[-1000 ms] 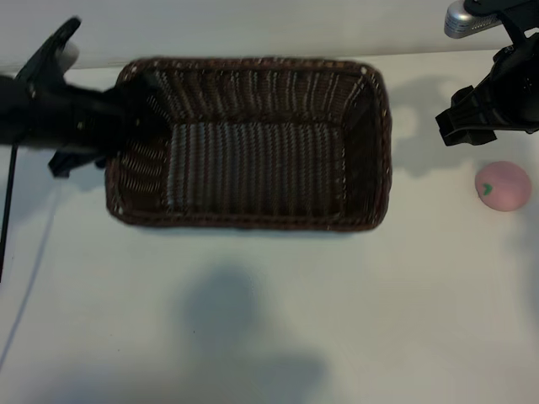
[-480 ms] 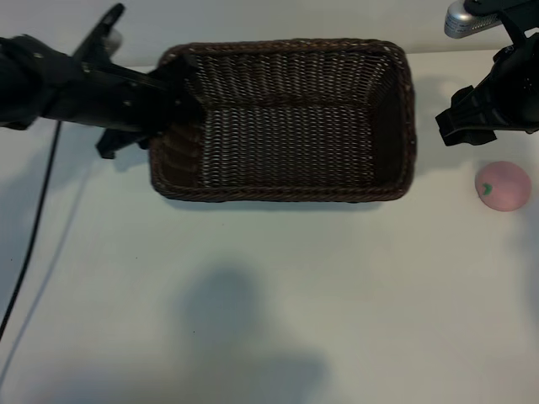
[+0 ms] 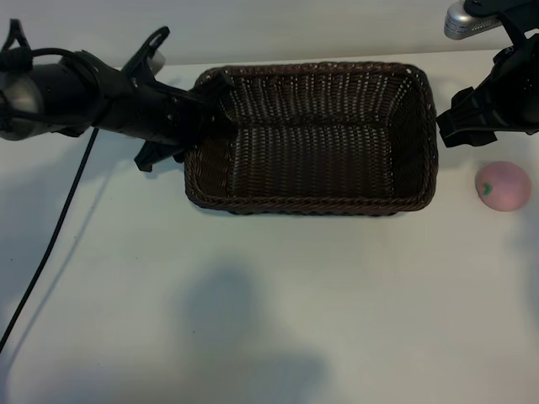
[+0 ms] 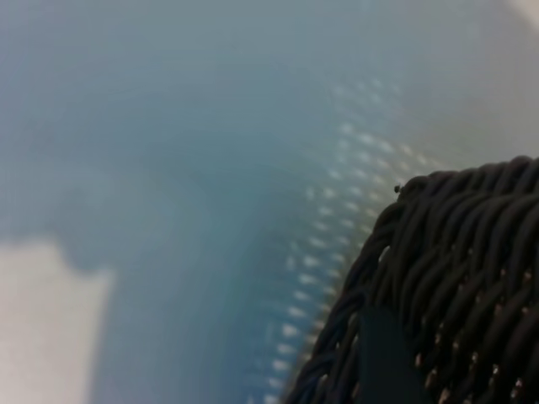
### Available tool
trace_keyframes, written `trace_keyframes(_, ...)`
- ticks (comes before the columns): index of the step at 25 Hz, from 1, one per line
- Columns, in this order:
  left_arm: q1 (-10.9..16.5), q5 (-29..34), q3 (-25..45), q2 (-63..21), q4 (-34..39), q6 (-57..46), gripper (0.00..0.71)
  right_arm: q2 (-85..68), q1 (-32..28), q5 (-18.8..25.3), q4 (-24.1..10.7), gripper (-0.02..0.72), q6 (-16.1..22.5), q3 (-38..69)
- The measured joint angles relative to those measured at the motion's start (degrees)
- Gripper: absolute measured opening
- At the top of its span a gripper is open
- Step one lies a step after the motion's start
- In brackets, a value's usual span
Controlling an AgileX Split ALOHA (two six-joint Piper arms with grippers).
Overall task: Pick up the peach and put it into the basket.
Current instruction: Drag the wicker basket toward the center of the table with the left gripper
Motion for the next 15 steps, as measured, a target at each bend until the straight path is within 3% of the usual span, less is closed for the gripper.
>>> trace_keyframes(15, 0.0, 0.04, -0.13, 0.41, -0.27, -0.99, 0.417, 0.0, 0.0, 0.0, 0.0, 0.565, 0.0, 0.0)
